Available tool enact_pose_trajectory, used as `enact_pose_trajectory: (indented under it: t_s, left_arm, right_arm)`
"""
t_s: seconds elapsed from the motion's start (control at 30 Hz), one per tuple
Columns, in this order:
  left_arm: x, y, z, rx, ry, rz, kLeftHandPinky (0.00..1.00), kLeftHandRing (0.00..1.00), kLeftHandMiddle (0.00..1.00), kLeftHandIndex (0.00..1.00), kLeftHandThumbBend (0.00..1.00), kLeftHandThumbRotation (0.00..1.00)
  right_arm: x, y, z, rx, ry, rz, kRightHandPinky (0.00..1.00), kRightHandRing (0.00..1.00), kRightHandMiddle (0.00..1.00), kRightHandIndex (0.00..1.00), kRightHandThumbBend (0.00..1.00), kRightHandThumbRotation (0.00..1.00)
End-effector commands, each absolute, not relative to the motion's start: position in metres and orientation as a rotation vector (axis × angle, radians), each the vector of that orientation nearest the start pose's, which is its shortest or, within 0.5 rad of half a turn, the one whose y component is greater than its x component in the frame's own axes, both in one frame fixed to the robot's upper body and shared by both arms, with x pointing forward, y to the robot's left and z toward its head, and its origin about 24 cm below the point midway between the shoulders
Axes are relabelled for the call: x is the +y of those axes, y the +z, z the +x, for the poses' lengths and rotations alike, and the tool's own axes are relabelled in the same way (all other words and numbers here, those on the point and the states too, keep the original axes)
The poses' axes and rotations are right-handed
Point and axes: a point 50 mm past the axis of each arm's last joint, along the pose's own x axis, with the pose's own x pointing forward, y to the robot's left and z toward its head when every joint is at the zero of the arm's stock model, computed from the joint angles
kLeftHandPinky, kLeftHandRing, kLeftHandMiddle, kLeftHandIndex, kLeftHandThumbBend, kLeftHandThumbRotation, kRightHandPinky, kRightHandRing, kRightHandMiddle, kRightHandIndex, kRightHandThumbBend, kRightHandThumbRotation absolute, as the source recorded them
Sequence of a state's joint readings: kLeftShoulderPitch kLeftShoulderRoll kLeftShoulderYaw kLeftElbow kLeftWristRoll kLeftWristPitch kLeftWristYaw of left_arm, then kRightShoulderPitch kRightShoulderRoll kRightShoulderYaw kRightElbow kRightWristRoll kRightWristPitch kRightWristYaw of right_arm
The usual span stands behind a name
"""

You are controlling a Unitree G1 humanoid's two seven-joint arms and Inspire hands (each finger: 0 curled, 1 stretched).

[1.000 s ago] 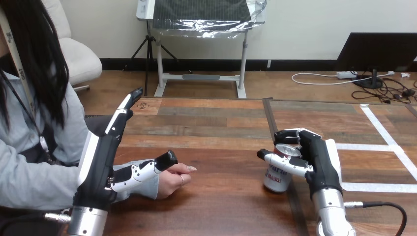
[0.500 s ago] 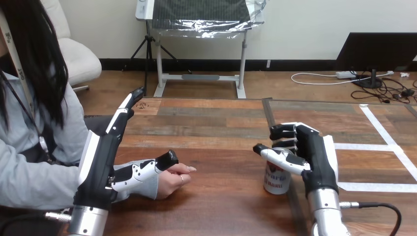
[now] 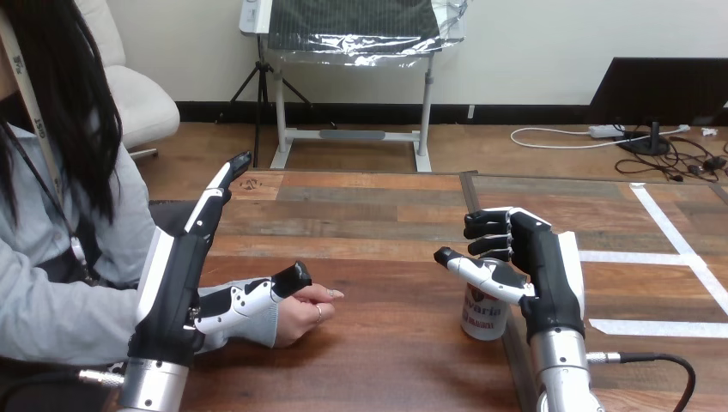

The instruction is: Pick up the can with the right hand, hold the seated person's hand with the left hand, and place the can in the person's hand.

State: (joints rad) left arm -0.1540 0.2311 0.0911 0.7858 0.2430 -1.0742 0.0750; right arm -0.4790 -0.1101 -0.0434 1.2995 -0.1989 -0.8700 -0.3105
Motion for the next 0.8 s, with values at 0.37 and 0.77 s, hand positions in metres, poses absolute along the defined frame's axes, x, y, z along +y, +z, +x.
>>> enact_pose_trajectory:
  t_s: [0.37, 0.77]
  left_arm:
    - [0.201, 0.033, 0.255, -0.520, -0.086, 0.395, 0.95, 0.97, 0.94, 0.92, 1.00, 0.57]
    - [0.203, 0.032, 0.254, -0.518, -0.088, 0.398, 0.94, 0.97, 0.94, 0.92, 1.00, 0.57]
  right_arm:
    - [-0.157, -0.015, 0.291, -0.134, -0.097, -0.258, 0.46, 0.52, 0.56, 0.54, 0.74, 0.00]
    - [-0.155, -0.021, 0.288, -0.100, -0.076, -0.291, 0.48, 0.54, 0.58, 0.57, 0.75, 0.00]
